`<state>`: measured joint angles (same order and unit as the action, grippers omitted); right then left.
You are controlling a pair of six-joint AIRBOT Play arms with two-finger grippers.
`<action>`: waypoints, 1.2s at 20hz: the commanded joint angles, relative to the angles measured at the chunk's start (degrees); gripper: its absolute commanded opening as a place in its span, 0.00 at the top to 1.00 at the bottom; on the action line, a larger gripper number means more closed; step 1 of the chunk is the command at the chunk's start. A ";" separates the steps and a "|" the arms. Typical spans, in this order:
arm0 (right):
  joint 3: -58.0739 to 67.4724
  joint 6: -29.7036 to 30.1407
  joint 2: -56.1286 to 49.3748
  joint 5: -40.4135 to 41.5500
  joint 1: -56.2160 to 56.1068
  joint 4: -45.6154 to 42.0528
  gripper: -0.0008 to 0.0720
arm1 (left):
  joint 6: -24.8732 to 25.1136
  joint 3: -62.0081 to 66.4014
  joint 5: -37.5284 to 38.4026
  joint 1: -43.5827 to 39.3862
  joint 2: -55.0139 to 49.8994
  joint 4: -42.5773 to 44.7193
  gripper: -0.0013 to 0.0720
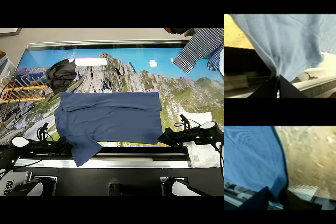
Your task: Fold the clothes and pants, and hang the long-sleeved shirts on hangers.
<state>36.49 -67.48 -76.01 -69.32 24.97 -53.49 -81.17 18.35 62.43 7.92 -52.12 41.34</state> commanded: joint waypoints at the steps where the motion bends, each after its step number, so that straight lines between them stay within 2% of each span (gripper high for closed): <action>1: 0.00 -0.79 0.48 1.44 -2.38 2.32 0.94 | -0.24 1.75 0.42 0.15 0.07 0.04 0.96; 4: -0.02 -1.44 3.76 -1.09 -2.38 2.86 0.94 | -0.37 6.43 5.51 1.88 0.20 1.36 0.96; 5: -0.02 -2.32 5.73 -2.38 -2.38 2.23 0.94 | -1.77 8.48 8.55 2.78 0.74 3.34 0.96; 8: -0.02 -8.31 12.63 -6.75 -2.38 -2.05 0.95 | -9.90 13.29 16.72 5.33 5.64 12.72 0.96; 11: -0.02 -12.22 20.31 -10.82 -2.38 -6.99 0.95 | -16.52 15.19 24.44 7.43 14.88 19.74 0.96; 14: -0.04 -14.40 27.28 -15.30 -2.38 -9.07 0.95 | -18.14 15.17 31.78 8.04 23.98 20.15 0.96; 16: -0.02 -14.40 30.47 -17.86 -2.40 -9.70 0.95 | -18.12 15.17 34.05 8.04 27.36 20.02 0.96; 18: -0.02 -14.03 31.54 -16.17 -2.43 -8.55 0.95 | -17.86 15.17 33.11 8.04 27.58 18.21 0.96; 20: 0.04 -11.52 30.86 -10.40 -2.43 -4.68 0.95 | -16.09 15.21 28.22 8.04 25.11 15.65 0.96; 24: 3.37 -5.62 23.87 0.13 -2.43 2.73 0.95 | -11.23 16.63 18.08 8.02 13.75 13.16 0.97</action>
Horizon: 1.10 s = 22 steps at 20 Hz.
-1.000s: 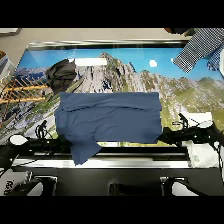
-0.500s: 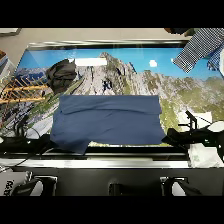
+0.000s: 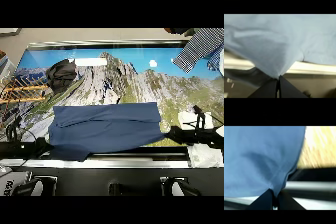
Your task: Fold the clothes and pants, and hang the long-sleeved shirts on hangers.
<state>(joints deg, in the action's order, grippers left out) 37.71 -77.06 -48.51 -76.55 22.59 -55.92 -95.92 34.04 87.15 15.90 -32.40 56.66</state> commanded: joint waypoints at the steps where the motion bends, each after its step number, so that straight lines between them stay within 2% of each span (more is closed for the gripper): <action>1: 3.82 4.26 -5.97 8.85 -0.07 5.62 0.95 | 5.14 1.95 -8.66 0.02 -9.29 -3.06 0.96; 4: 9.35 6.27 -14.23 10.97 -0.09 7.87 0.95 | 9.33 7.28 -13.09 -0.07 -20.98 -6.03 0.97; 8: 15.45 7.17 -25.11 17.81 -6.86 7.72 0.95 | 12.48 18.14 -13.66 -0.07 -35.98 -6.56 0.96; 12: 23.34 2.23 -35.12 21.44 -11.96 5.38 0.94 | 13.09 29.88 -13.68 -0.87 -47.21 -6.49 0.97; 16: 29.94 0.72 -40.52 21.70 -13.27 4.28 0.94 | 13.00 39.91 -13.70 -3.76 -56.61 -5.97 0.97; 20: 31.56 -0.81 -43.93 21.35 -13.27 4.20 0.94 | 11.85 43.89 -13.75 -5.57 -63.87 -5.68 0.96; 21: 31.56 -2.01 -44.26 21.07 -13.22 4.17 0.84 | 11.32 44.02 -13.99 -5.64 -64.67 -5.68 0.94; 22: 31.69 -4.28 -44.17 20.76 -12.94 4.13 0.67 | 10.86 44.06 -14.82 -5.62 -64.83 -5.64 0.72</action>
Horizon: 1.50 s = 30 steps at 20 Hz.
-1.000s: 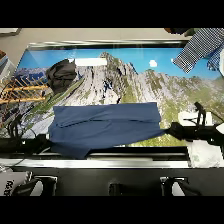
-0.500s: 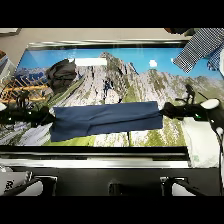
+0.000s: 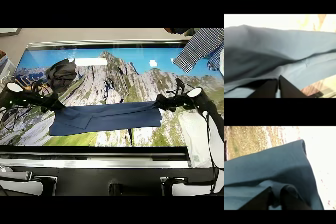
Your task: Fold the clothes and pants, and hang the long-sleeved shirts on hangers.
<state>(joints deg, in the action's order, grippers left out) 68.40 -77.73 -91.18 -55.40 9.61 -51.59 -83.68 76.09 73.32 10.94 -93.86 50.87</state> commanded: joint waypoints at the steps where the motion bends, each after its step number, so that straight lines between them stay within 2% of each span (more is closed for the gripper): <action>1: 1.90 -5.05 -1.31 -1.90 0.87 -0.20 0.56 | -1.36 2.27 -1.36 -0.44 -3.08 0.15 0.51; 2: 3.74 -6.14 -1.09 -4.72 2.56 -0.28 0.50 | -1.36 3.02 -1.27 -0.11 -2.67 0.61 0.43; 4: 7.85 -6.43 -1.09 -11.41 7.45 -0.44 0.31 | -1.36 4.96 -0.72 0.48 -1.03 2.54 0.43; 6: 9.03 -4.81 -1.16 -15.17 12.41 -0.42 0.30 | -1.36 6.03 -0.76 0.63 1.73 4.96 0.43; 9: 9.01 0.33 -3.91 -20.20 15.23 -0.37 0.15 | -1.36 6.05 -0.70 0.63 5.57 6.19 0.43; 11: 9.01 3.63 -6.54 -22.73 14.40 -0.26 0.14 | -1.33 6.05 -0.74 0.63 7.19 6.38 0.43; 13: 8.96 5.14 -8.61 -21.00 13.46 0.85 0.09 | -1.33 6.05 -0.72 0.63 8.17 6.38 0.43; 17: 8.94 7.34 -11.39 -18.86 10.86 2.73 0.09 | -1.36 6.05 -0.74 0.63 8.70 6.36 0.43; 22: 8.94 6.80 -14.51 -17.49 5.42 2.23 0.10 | -1.40 6.05 -0.72 0.63 8.70 6.34 0.43; 23: 8.90 6.75 -14.67 -17.31 4.33 1.79 0.13 | -1.38 6.05 -0.74 0.63 8.70 6.34 0.43; 25: 8.90 6.75 -14.64 -17.07 2.36 1.31 0.35 | -1.38 6.05 -0.72 0.63 8.70 6.34 0.43; 27: 8.90 6.19 -14.25 -17.00 1.64 1.53 0.75 | -1.36 6.05 -0.68 0.63 8.70 5.99 0.43; 28: 8.90 5.88 -13.49 -17.09 1.62 1.53 0.90 | -1.36 6.05 -0.52 0.63 8.70 5.49 0.45; 29: 8.90 4.74 -12.07 -17.00 1.68 0.98 0.94 | -1.36 6.03 -0.28 0.63 8.68 4.98 0.49; 30: 8.90 2.99 -10.21 -16.90 1.68 -0.15 0.94 | -1.36 6.03 0.07 0.35 8.70 4.46 0.77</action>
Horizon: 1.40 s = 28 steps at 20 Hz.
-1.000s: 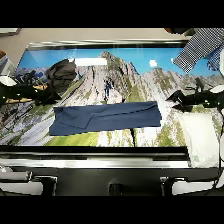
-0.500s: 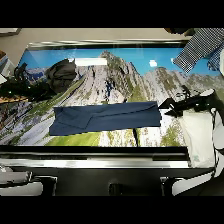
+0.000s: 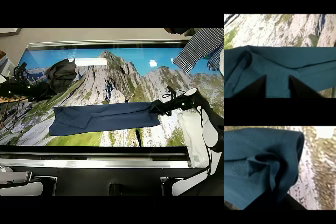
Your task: Fold the clothes and pants, and hang the long-sleeved shirts on hangers.
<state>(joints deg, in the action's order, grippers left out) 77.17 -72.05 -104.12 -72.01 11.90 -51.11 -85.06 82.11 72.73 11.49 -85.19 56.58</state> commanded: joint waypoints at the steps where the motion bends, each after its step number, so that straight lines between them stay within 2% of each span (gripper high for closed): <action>1: 0.15 -4.72 5.09 -0.50 -0.61 -1.90 0.94 | -0.24 0.02 1.05 -0.76 0.00 -1.31 0.96; 4: 0.15 -10.05 12.98 -3.50 -0.61 -6.51 0.94 | -2.91 -0.17 0.02 -4.87 -0.48 -1.36 0.96; 6: 0.15 -13.18 18.34 -5.05 -0.61 -10.99 0.94 | -5.01 -2.03 -4.59 -9.94 -1.25 -3.87 0.96; 11: 5.20 -18.91 27.52 -10.71 -0.61 -21.92 0.94 | -5.01 -4.98 -17.49 -26.99 -8.00 -15.89 0.96; 16: 15.08 -21.88 29.92 -18.58 -0.61 -23.08 0.95 | -5.01 -4.68 -31.15 -41.46 -16.39 -30.80 0.96; 20: 17.94 -23.37 32.02 -21.84 -0.63 -23.06 0.95 | -5.70 1.44 -32.76 -49.22 -23.26 -35.65 0.97; 25: 17.94 -24.33 34.69 -25.68 -0.61 -23.10 0.95 | -14.34 11.96 -35.76 -55.23 -31.02 -35.63 0.97; 28: 17.94 -24.83 35.45 -27.02 -0.61 -23.08 0.95 | -16.72 17.14 -35.65 -57.42 -34.93 -35.63 0.97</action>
<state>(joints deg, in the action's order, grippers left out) 94.91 -96.09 -69.58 -96.90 11.33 -74.17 -98.17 94.35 37.93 -43.35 -116.33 21.52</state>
